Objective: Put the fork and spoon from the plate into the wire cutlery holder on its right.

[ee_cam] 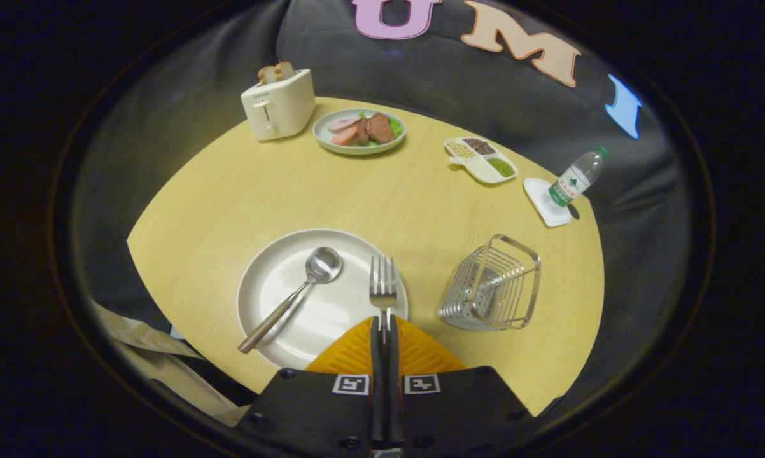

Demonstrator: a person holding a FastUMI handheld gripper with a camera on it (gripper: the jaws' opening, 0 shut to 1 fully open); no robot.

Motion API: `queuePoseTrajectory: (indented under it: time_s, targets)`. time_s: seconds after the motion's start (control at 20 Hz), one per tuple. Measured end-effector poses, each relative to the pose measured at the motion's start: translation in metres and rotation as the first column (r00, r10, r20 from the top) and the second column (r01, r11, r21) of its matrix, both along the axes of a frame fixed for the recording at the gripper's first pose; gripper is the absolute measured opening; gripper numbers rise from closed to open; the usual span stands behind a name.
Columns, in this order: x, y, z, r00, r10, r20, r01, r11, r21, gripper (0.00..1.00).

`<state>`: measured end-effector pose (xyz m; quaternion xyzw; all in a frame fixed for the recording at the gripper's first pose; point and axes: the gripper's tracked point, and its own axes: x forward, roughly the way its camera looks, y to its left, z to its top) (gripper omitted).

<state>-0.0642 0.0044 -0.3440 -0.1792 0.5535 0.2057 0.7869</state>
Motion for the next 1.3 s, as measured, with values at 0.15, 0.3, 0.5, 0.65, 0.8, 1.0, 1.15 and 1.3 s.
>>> queuePoseTrajectory:
  time_s: [0.15, 0.3, 0.5, 0.65, 0.8, 1.0, 1.15, 1.3]
  targets:
    - [0.011, -0.012, 0.01, 1.0, -0.009, 0.02, 0.01, 1.0, -0.007, 0.06]
    - [0.025, -0.023, 0.022, 0.998, -0.03, 0.046, 0.031, 1.0, -0.005, 0.06]
    - [0.047, -0.051, 0.035, 0.996, -0.057, 0.076, 0.058, 0.998, -0.021, 0.06]
    - [0.057, -0.071, 0.036, 0.994, -0.075, 0.074, 0.077, 0.996, -0.035, 0.06]
    - [0.062, -0.088, 0.028, 0.996, -0.071, 0.05, 0.074, 0.995, -0.06, 0.06]
    - [0.063, -0.097, 0.01, 0.999, -0.03, -0.01, 0.029, 0.996, -0.087, 0.06]
    - [0.064, -0.1, -0.005, 0.998, -0.01, -0.07, 0.004, 0.996, -0.089, 0.06]
    - [0.069, -0.096, -0.01, 0.994, 0.007, -0.112, -0.015, 0.997, -0.071, 0.06]
